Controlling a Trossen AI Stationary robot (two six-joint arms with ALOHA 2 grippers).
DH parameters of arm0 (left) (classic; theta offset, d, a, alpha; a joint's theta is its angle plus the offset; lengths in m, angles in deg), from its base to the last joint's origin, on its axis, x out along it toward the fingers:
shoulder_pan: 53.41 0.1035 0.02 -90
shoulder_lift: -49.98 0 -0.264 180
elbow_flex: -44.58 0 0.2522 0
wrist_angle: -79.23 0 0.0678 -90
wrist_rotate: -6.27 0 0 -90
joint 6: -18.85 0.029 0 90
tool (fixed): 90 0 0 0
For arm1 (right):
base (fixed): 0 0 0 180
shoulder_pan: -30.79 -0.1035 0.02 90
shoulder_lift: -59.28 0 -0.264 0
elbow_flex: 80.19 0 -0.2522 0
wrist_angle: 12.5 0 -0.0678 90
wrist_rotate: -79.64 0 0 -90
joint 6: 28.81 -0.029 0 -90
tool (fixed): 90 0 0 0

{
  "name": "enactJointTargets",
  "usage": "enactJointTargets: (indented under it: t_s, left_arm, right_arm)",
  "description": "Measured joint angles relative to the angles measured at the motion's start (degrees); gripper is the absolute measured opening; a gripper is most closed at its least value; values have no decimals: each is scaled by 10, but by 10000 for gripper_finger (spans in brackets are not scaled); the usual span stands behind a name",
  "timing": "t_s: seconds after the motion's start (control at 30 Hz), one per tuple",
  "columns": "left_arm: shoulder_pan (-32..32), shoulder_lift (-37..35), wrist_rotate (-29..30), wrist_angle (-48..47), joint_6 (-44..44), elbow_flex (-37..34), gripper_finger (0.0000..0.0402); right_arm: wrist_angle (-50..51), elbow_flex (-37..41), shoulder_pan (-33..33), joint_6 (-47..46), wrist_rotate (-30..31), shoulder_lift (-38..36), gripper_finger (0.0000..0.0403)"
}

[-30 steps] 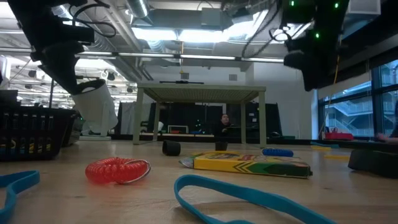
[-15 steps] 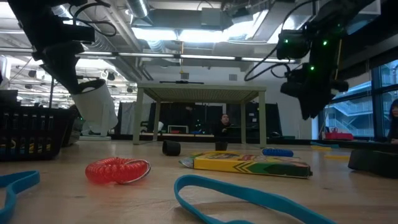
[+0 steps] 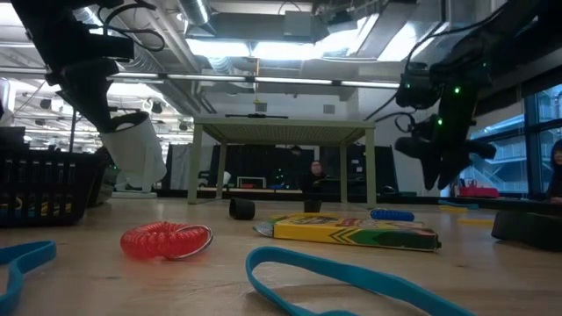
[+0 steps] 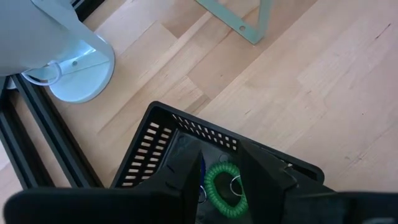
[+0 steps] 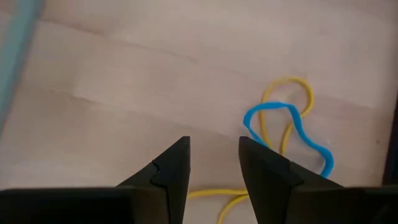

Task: Pick & Place Office Desk Supplies
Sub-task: Put the blue rubber band into the middle black bin

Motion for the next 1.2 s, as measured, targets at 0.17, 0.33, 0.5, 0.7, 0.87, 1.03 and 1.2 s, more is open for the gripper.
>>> enactJointTargets:
  t_s: [0.17, 0.33, 0.5, 0.7, 0.87, 1.03, 1.2]
  left_arm:
    - [0, 0, 0, 0, 0, 0, 100]
    - [0, 0, 0, 0, 0, 0, 98]
    - [0, 0, 0, 0, 0, 0, 98]
    - [0, 0, 0, 0, 0, 0, 98]
    - [0, 0, 0, 0, 0, 0, 98]
    - [0, 0, 0, 0, 0, 0, 97]
    - [0, 0, 0, 0, 0, 0, 98]
  right_arm:
    - [-18, 6, 10, 0, 18, 41, 139]
    - [-43, 6, 24, 11, 41, 75, 139]
    - [-65, 5, 38, 16, 37, 95, 139]
    - [-67, 5, 38, 16, 38, 96, 132]
    - [-70, 5, 38, 16, 36, 96, 94]
    - [-69, 5, 39, 16, 37, 97, 34]
    - [-67, 5, 39, 17, 41, 97, 10]
